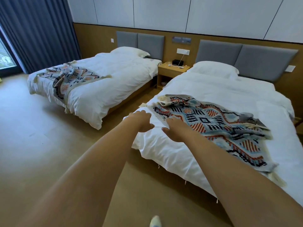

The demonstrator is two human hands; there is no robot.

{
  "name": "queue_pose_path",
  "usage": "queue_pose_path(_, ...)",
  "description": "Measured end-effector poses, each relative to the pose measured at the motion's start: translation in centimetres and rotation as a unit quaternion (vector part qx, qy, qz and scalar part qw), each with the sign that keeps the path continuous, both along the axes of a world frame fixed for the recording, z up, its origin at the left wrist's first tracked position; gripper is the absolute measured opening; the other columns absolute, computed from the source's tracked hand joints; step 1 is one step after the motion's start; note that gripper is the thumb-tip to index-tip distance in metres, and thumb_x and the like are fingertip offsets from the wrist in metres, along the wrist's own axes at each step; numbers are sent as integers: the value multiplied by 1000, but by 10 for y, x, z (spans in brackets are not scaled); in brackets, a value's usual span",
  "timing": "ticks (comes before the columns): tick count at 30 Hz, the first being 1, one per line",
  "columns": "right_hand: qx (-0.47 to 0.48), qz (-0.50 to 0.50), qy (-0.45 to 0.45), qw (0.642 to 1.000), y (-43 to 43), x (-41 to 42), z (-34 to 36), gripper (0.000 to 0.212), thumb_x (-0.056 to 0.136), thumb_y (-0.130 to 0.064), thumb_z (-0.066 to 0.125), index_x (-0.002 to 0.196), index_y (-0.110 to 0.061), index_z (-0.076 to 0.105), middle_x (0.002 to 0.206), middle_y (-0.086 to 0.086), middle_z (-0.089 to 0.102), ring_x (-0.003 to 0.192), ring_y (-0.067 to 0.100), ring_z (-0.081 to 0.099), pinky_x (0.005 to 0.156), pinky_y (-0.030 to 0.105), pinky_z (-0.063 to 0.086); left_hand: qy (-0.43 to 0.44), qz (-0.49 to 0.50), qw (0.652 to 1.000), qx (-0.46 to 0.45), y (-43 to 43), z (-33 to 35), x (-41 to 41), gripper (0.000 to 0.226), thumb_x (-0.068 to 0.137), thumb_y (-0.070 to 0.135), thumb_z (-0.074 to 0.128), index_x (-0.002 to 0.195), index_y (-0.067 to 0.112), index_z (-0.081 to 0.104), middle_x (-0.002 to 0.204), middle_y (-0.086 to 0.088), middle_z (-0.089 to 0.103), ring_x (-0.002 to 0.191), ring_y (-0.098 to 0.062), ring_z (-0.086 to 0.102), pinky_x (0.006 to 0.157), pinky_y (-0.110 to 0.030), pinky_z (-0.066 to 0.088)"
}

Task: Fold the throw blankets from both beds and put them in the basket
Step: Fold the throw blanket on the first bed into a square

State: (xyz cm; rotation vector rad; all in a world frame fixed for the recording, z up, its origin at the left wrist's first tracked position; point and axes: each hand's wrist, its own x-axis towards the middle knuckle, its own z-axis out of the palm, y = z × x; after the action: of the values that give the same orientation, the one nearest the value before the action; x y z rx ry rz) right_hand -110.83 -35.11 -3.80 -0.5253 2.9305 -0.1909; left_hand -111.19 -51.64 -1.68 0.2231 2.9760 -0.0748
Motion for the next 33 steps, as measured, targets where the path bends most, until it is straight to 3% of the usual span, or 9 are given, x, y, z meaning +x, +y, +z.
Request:
queue_pose_path(10,-55,-28,-13,998,-24,-214,-10,48,95,-33,40,137,-10,35,139,16,43,124,33,42,96,41,38,-35,-14,999,-1,-21,-15,-197,60,94,49,42,144,18,31,148,-10,34,131,-30,38,102,-43,37)
queue_pose_path(13,-54,-34,-15,998,-31,-273,-16,49,95,-32,40,138,-9,35,143,16,39,126,33,41,99,42,38,-45,-17,999,15,-28,-22,-251,60,94,48,42,145,19,29,149,-9,32,133,-30,36,103,-44,36)
queue_pose_path(21,-45,-55,-72,995,-52,-390,-61,59,96,-34,40,147,-15,19,151,14,28,132,33,35,101,43,36,-99,-12,995,16,-61,-65,-379,60,94,48,42,144,17,31,148,-8,34,132,-30,38,106,-44,35)
queue_pose_path(33,-79,-166,-186,965,-117,-573,-166,42,97,-33,38,129,-6,38,137,18,41,122,32,42,92,38,38,-208,-103,972,31,-123,-172,-607,59,95,45,43,143,13,31,147,-8,37,132,-27,38,106,-40,35)
